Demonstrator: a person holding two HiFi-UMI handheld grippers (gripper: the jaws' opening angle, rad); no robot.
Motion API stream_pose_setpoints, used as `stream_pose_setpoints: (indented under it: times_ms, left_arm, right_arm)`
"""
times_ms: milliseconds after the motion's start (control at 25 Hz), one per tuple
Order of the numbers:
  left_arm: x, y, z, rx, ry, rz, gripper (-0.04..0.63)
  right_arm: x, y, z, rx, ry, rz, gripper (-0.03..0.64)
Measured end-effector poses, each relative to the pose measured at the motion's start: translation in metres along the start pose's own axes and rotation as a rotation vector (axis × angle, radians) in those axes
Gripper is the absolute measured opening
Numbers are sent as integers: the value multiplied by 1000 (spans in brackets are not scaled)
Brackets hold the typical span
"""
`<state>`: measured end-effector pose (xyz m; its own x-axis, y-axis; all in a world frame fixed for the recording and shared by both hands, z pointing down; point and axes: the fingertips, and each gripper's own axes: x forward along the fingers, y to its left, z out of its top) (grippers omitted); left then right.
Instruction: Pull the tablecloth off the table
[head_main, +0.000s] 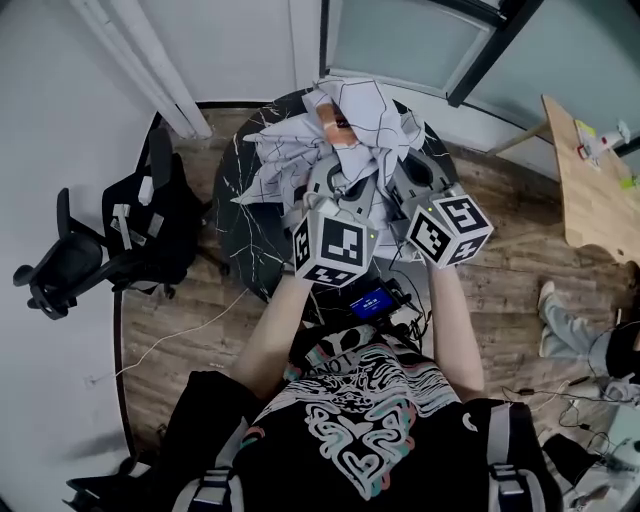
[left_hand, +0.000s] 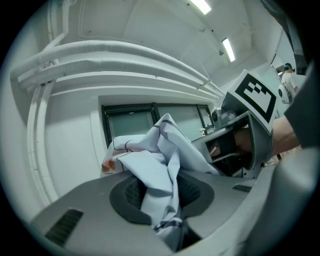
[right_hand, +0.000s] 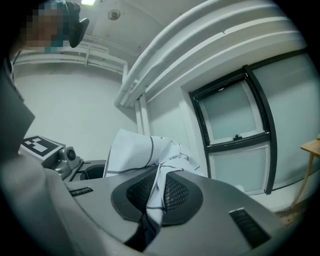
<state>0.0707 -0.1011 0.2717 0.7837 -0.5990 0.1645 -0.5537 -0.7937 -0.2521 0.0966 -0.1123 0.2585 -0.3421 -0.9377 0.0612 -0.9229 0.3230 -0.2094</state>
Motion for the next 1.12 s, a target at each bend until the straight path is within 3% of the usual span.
stream_pose_setpoints:
  times_ms: [760,1120]
  left_arm:
    - [-2,13,59,43,-137,-13,117]
    - [-4,20,71,42,-167,-16,117]
  right_arm:
    - [-6,6,63,-64,-115,8,-2]
    - [-3,11,77,-71,-123,38,-2]
